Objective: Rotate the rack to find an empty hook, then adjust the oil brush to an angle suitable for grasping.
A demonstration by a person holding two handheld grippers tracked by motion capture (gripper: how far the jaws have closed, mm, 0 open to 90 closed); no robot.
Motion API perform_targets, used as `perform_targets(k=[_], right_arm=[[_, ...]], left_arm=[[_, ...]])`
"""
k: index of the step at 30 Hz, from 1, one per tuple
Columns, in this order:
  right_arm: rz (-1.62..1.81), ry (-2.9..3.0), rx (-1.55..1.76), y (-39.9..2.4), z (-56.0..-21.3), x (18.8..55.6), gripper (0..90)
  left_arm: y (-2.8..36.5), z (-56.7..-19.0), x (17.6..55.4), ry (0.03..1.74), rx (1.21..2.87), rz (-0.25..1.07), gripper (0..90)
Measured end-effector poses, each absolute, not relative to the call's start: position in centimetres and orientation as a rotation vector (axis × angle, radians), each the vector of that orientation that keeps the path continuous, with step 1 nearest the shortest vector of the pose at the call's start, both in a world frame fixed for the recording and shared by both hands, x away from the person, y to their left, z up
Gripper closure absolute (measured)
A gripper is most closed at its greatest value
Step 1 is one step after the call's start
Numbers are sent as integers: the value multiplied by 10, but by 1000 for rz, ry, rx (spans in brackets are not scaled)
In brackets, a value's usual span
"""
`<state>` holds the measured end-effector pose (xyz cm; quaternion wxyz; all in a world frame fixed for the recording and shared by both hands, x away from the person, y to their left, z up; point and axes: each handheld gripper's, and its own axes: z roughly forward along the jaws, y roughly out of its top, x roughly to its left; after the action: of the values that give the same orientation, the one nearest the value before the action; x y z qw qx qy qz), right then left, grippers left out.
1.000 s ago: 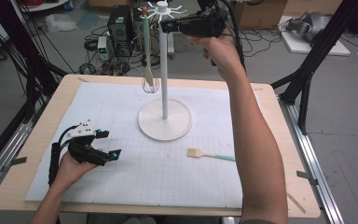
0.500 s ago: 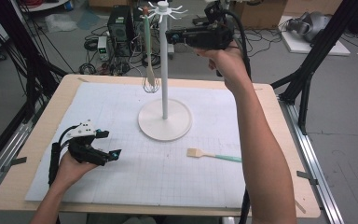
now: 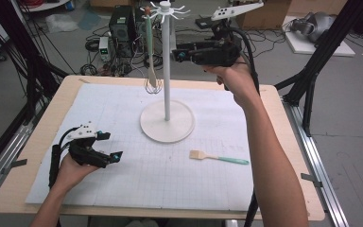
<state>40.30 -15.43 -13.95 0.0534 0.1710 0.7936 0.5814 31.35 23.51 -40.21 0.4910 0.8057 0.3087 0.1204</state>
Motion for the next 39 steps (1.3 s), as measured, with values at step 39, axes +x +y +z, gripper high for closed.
perform_targets(k=[39], right_arm=[[1645,2507,701,-200,-246,370,344]], left_arm=[[233,-405,315,745,1964,282,66]])
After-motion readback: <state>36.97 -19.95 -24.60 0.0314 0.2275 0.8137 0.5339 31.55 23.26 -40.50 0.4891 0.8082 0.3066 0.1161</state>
